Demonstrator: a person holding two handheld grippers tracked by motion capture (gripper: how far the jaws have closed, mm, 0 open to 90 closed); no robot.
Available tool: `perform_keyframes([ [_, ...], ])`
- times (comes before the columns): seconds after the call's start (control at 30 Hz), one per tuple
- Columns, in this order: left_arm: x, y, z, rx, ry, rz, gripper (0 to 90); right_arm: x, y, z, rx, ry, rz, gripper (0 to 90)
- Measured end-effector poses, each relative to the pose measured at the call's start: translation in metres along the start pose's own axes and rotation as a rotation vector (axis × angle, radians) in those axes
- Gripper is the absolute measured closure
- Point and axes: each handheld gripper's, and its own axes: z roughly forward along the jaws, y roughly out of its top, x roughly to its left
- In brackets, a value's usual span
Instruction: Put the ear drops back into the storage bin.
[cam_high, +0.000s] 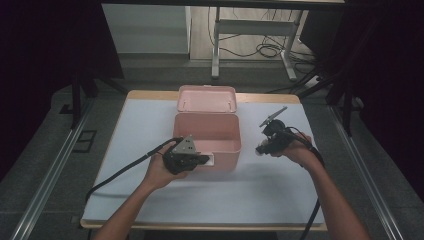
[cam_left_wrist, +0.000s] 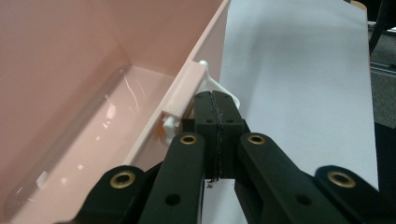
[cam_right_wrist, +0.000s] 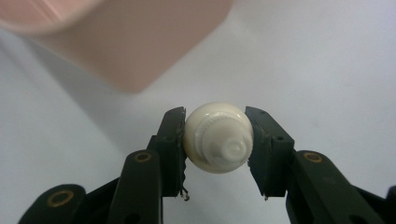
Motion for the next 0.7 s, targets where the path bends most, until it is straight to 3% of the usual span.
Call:
perform_keyframes([
  [0.3, 0.000, 0.000, 0.000, -0.001, -0.001, -0.001, 90.0, 0.003, 0.024, -0.032, -0.077, 0.000, -0.025, 60.1],
  [0.7, 0.000, 0.000, 0.000, 0.003, -0.003, -0.002, 90.0, 0.016, 0.052, -0.043, -0.131, 0.010, -0.052, 60.1],
])
